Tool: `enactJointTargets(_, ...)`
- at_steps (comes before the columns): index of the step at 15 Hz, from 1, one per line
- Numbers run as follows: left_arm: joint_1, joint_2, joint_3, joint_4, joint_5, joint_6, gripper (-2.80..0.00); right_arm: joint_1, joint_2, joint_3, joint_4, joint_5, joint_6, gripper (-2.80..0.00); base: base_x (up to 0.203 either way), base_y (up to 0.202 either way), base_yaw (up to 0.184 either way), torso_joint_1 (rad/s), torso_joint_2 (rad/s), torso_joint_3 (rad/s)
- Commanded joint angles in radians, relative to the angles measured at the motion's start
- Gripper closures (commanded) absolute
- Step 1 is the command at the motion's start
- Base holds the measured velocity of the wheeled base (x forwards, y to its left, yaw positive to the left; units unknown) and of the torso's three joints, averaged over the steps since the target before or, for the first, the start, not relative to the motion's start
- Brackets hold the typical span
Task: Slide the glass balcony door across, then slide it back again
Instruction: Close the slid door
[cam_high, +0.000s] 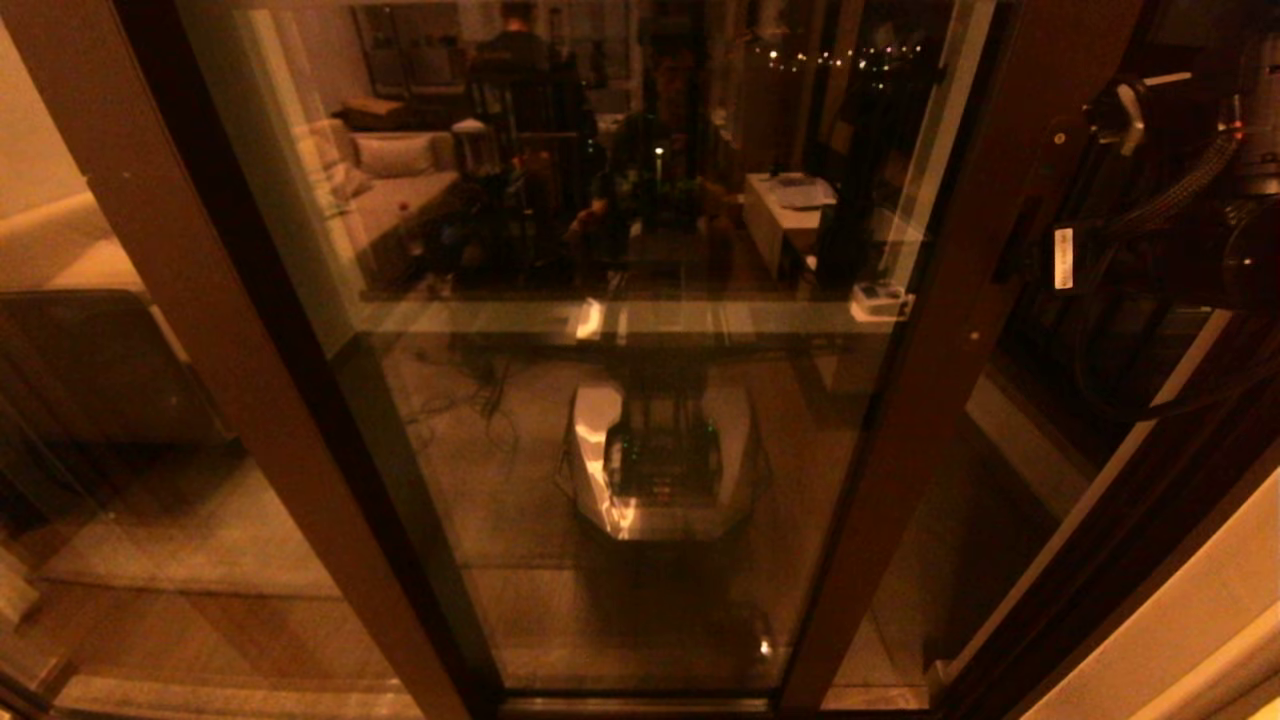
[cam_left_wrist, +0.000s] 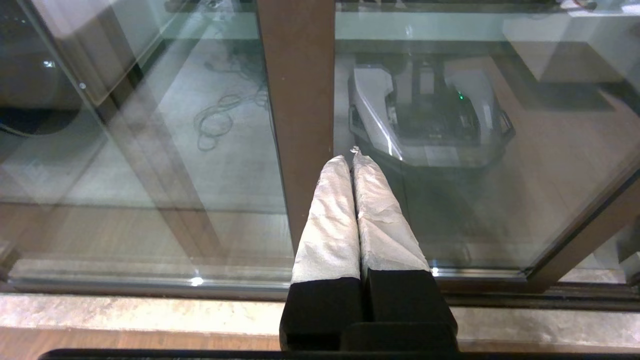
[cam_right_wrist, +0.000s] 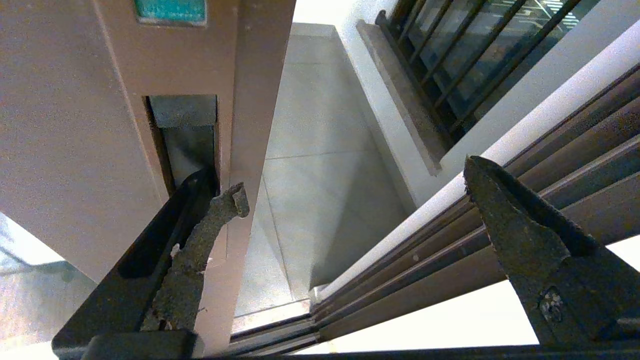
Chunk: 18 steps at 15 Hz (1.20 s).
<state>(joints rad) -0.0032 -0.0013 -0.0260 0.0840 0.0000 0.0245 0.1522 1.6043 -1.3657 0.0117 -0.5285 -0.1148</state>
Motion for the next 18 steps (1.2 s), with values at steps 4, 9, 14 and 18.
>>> enactJointTargets(4,0.000,0.000,0.000,0.000,0.000,0.000,0.00,-0.040,-0.004,0.001,-0.012,-0.007,-0.023,-2.80,0.000,0.000,0.000,0.000,0.00,0.000)
enactJointTargets(9,0.000,0.000,0.000,0.002,0.000,0.000,0.00,-0.059,0.000,0.004,-0.012,-0.007,-0.034,-2.80,0.000,0.000,0.000,0.000,0.00,0.000)
enactJointTargets(14,0.000,0.000,0.000,0.000,0.000,0.000,0.00,-0.085,0.007,0.004,-0.012,-0.006,-0.047,-2.80,0.000,0.000,0.000,0.000,0.00,0.000)
enactJointTargets(18,0.000,0.000,0.000,0.001,0.000,0.000,0.00,-0.144,0.021,-0.001,-0.028,-0.004,-0.061,-2.80,0.000,0.000,0.000,0.000,0.00,0.000)
